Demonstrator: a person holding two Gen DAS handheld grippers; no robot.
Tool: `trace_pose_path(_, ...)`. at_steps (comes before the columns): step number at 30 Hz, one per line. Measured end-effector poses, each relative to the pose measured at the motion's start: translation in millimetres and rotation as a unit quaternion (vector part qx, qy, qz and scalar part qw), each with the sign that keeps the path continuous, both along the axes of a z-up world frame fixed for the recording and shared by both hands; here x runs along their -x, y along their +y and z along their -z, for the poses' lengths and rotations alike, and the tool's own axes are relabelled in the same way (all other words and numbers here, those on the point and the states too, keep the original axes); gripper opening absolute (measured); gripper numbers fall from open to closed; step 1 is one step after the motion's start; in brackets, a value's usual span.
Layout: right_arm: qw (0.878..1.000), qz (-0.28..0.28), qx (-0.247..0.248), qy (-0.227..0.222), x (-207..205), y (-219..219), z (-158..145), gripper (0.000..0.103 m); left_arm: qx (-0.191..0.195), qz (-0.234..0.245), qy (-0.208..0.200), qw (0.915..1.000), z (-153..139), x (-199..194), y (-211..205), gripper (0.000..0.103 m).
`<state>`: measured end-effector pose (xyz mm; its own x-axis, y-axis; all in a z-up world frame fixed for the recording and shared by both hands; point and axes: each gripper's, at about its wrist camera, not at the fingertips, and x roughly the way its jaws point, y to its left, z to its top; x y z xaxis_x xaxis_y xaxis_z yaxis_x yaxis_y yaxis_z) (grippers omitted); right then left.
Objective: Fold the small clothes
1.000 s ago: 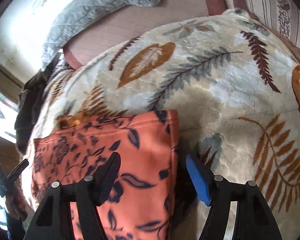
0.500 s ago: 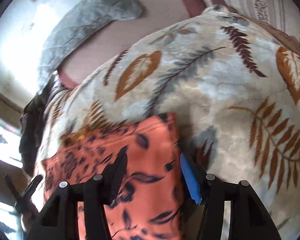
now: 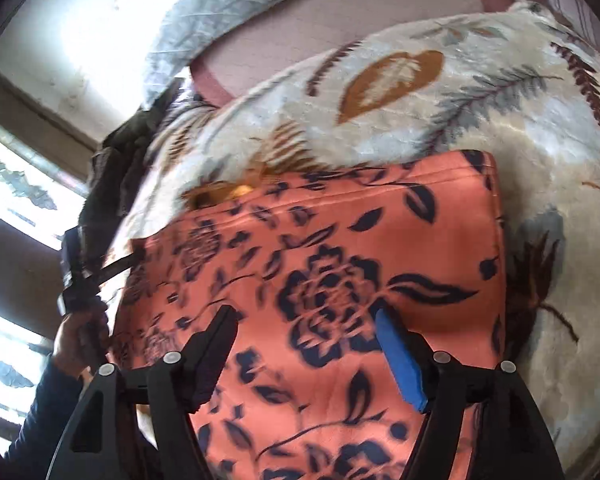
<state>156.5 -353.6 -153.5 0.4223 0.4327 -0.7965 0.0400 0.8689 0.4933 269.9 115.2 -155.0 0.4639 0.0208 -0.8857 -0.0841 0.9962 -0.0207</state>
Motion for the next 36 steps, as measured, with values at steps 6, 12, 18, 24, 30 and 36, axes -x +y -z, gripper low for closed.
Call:
trace_pose_path(6, 0.998, 0.047, -0.038, -0.025, 2, -14, -18, 0.074, -0.002, -0.010, -0.040, 0.9991, -40, 24, 10, 0.075)
trace_pose_path(12, 0.999, 0.018, -0.038, -0.030, 57, 4, -33, 0.074, 0.038, 0.010, -0.054, 0.9978, -61, 108, 24, 0.075)
trace_pose_path(18, 0.998, -0.018, -0.040, -0.042, 112, 23, -33, 0.074, 0.025, 0.021, 0.000, 0.9995, -34, 166, 26, 0.071)
trace_pose_path(24, 0.995, 0.073, -0.062, -0.001, 134, -6, -17, 0.074, 0.029, -0.043, -0.013, 0.9986, -41, 184, 37, 0.070)
trace_pose_path(30, 0.985, 0.119, -0.121, 0.017, 177, -13, -3, 0.078, 0.031, 0.010, -0.063, 0.9975, -73, 184, -20, 0.070)
trace_pose_path(36, 0.962, 0.186, -0.195, 0.041, 169, -25, 31, 0.078, 0.030, 0.045, -0.061, 0.9967, -66, 176, -89, 0.071)
